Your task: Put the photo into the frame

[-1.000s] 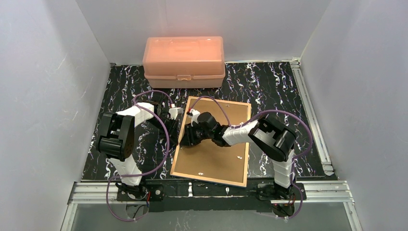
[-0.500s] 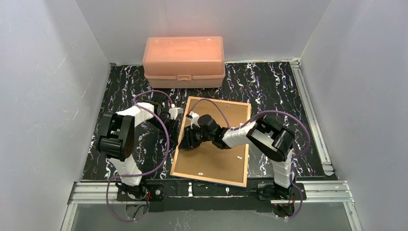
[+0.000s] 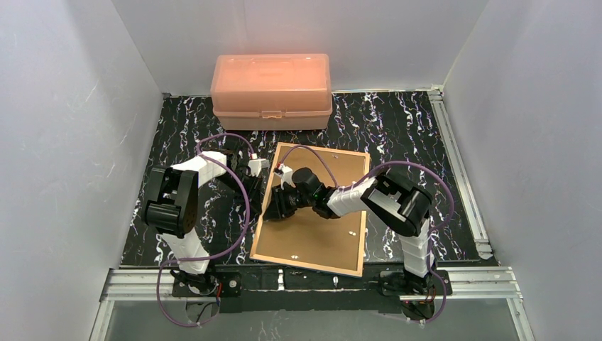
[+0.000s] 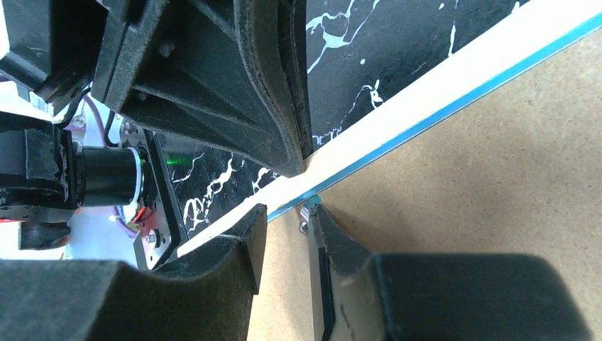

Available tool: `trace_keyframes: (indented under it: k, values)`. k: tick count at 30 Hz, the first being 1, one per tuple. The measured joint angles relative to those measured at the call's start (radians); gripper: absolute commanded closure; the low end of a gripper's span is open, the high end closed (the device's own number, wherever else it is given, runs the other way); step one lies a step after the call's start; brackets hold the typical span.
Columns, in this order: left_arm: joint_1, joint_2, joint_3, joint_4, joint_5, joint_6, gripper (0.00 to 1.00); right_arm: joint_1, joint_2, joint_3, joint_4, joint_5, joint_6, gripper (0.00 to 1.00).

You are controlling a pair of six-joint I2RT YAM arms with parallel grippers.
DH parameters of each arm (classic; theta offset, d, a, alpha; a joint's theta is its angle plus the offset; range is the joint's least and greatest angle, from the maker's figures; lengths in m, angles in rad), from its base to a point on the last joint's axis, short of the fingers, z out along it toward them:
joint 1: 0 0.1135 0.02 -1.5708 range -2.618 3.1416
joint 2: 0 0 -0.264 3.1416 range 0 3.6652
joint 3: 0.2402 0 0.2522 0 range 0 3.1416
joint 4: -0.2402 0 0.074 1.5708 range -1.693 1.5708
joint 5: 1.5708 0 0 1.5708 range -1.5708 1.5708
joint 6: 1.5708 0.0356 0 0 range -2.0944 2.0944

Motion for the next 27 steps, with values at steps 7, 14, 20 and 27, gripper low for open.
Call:
trace_keyframes:
  k: [7, 14, 20, 27]
  values:
    - [0.005, 0.0, 0.0, -0.005, -0.003, 0.0, 0.95, -0.004, 0.013, 0.034, -0.04, -0.034, -0.034, 0.64]
    - [0.01, 0.0, 0.0, -0.012, -0.007, 0.001, 0.96, -0.006, 0.024, 0.044, -0.041, -0.051, -0.052, 0.65]
    - [0.01, 0.0, 0.0, -0.014, -0.008, 0.005, 0.97, -0.006, 0.026, 0.066, -0.078, -0.06, -0.083, 0.67]
    - [0.01, 0.0, 0.003, -0.02, -0.012, 0.007, 0.99, -0.003, 0.026, 0.078, -0.099, -0.067, -0.128, 0.69]
